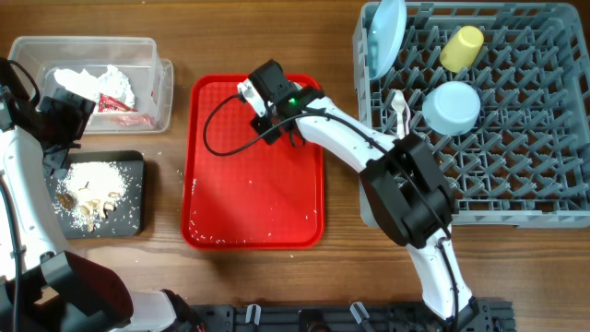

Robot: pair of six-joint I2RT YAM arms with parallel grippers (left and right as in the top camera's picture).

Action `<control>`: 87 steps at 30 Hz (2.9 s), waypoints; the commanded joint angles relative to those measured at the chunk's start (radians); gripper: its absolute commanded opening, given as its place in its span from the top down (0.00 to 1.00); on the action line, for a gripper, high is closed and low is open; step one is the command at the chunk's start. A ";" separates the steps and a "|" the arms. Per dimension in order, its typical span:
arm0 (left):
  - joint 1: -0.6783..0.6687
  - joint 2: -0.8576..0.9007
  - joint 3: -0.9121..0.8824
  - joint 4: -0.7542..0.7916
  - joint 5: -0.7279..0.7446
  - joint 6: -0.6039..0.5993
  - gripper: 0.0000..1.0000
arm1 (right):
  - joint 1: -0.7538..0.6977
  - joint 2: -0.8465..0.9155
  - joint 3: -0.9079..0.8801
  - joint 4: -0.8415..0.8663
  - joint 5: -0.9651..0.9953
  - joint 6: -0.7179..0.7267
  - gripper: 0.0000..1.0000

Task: Sort waste into correct bins and load items into the dishwasher rack
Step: 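Reach the right gripper to the pale green saucer on the red tray and grasp, then lift the saucer and carry it to the rack's front-right area, then lower the saucer into the rack and open the right gripper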

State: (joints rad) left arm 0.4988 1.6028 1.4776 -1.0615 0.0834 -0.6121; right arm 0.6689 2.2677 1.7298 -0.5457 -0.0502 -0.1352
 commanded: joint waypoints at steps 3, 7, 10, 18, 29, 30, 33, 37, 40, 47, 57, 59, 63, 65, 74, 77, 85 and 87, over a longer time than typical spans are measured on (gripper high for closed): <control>0.005 0.003 0.011 0.000 0.001 -0.002 0.00 | 0.002 -0.158 0.039 -0.054 0.002 0.147 0.96; 0.005 0.003 0.011 0.000 0.002 -0.002 0.00 | -0.024 -0.324 0.039 -0.127 0.003 0.216 0.96; 0.005 0.003 0.011 0.000 0.002 -0.002 0.00 | -0.070 -0.470 0.039 -0.213 0.005 0.251 0.96; 0.005 0.003 0.011 0.000 0.001 -0.002 0.00 | -0.406 -0.785 0.038 -0.636 0.005 0.341 0.96; 0.005 0.003 0.011 0.000 0.001 -0.002 0.00 | -0.761 -0.801 -0.162 -0.817 -0.716 0.021 0.96; 0.005 0.003 0.011 0.000 0.001 -0.002 0.00 | -0.792 -0.801 -0.198 -0.809 -0.742 0.018 0.96; 0.005 0.003 0.011 0.000 0.002 -0.002 0.00 | -0.908 -0.801 -0.325 -0.749 -0.915 -0.016 0.96; 0.005 0.003 0.011 0.000 0.002 -0.002 0.00 | -1.024 -0.799 -0.470 -0.731 -1.122 -0.134 0.96; 0.005 0.003 0.011 0.000 0.002 -0.002 0.00 | -1.037 -0.787 -0.574 -0.628 -1.139 -0.093 0.96; 0.005 0.003 0.011 0.000 0.001 -0.002 0.00 | -1.052 -0.746 -0.665 -0.439 -1.018 0.132 0.96; 0.005 0.003 0.011 0.000 0.002 -0.002 0.00 | -1.075 -0.699 -0.665 -0.409 -0.933 0.127 0.96; 0.005 0.003 0.011 0.000 0.001 -0.002 0.00 | -1.089 -0.679 -0.665 -0.407 -0.934 0.127 0.96; 0.005 0.003 0.011 0.000 0.001 -0.002 0.00 | -1.118 -0.640 -0.665 -0.420 -0.937 0.116 0.96; 0.005 0.003 0.011 0.000 0.001 -0.002 0.00 | -1.127 -0.639 -0.665 -0.426 -0.932 0.109 0.96; 0.005 0.003 0.011 0.000 0.001 -0.002 0.00 | -1.153 -0.642 -0.664 -0.472 -0.822 0.112 0.96; 0.005 0.003 0.011 0.000 0.002 -0.002 0.00 | -1.155 -0.651 -0.636 -0.502 -0.803 0.113 0.93; 0.005 0.003 0.011 0.000 0.002 -0.002 0.00 | -1.155 -0.742 -0.499 -0.591 -0.382 0.300 0.67; 0.005 0.003 0.011 0.000 0.002 -0.002 0.00 | -1.155 -0.767 -0.465 -0.633 -0.277 0.350 0.61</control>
State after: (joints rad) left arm 0.4988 1.6028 1.4776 -1.0615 0.0834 -0.6121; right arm -0.4736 1.5223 1.2213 -1.1618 -0.7067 0.1032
